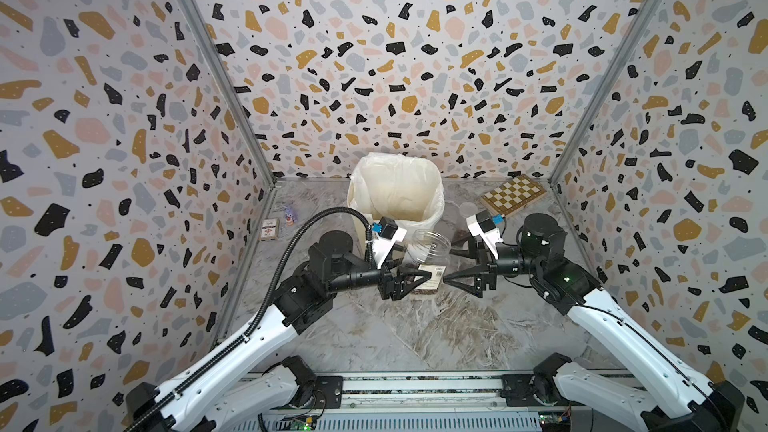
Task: Empty the moldy dried flower tea in the jars
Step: Pour the moldy dried flower tea into the trash bin.
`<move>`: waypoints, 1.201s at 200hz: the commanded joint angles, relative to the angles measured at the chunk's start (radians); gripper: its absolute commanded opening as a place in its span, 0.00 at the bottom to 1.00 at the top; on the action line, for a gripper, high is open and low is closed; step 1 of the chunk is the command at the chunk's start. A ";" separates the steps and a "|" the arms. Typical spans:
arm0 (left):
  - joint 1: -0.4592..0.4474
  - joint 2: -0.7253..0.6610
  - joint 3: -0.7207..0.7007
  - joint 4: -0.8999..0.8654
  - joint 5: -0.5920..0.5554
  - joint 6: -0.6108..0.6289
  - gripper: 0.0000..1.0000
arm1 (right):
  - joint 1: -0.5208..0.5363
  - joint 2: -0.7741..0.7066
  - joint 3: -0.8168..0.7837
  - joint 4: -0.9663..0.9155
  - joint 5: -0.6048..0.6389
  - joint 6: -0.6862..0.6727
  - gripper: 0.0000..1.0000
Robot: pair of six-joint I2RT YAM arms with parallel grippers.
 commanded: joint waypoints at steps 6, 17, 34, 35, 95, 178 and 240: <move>-0.005 -0.010 -0.001 0.184 0.015 -0.051 0.55 | 0.024 0.008 -0.001 0.158 -0.066 0.072 1.00; -0.004 0.003 -0.005 0.220 0.026 -0.072 0.55 | 0.031 0.018 0.009 0.178 -0.079 0.076 1.00; -0.004 0.012 -0.018 0.283 0.039 -0.109 0.55 | 0.036 0.033 0.012 0.239 -0.114 0.107 1.00; -0.003 0.012 -0.019 0.288 0.040 -0.111 0.55 | 0.036 0.033 0.012 0.243 -0.116 0.108 1.00; -0.005 0.028 -0.058 0.451 0.029 -0.214 0.56 | 0.086 0.090 0.050 0.273 -0.142 0.095 1.00; -0.005 0.016 -0.117 0.483 0.025 -0.202 0.56 | 0.104 0.154 0.114 0.235 -0.143 0.089 0.89; -0.005 0.003 -0.151 0.494 -0.043 -0.204 0.64 | 0.106 0.166 0.136 0.188 -0.137 0.071 0.78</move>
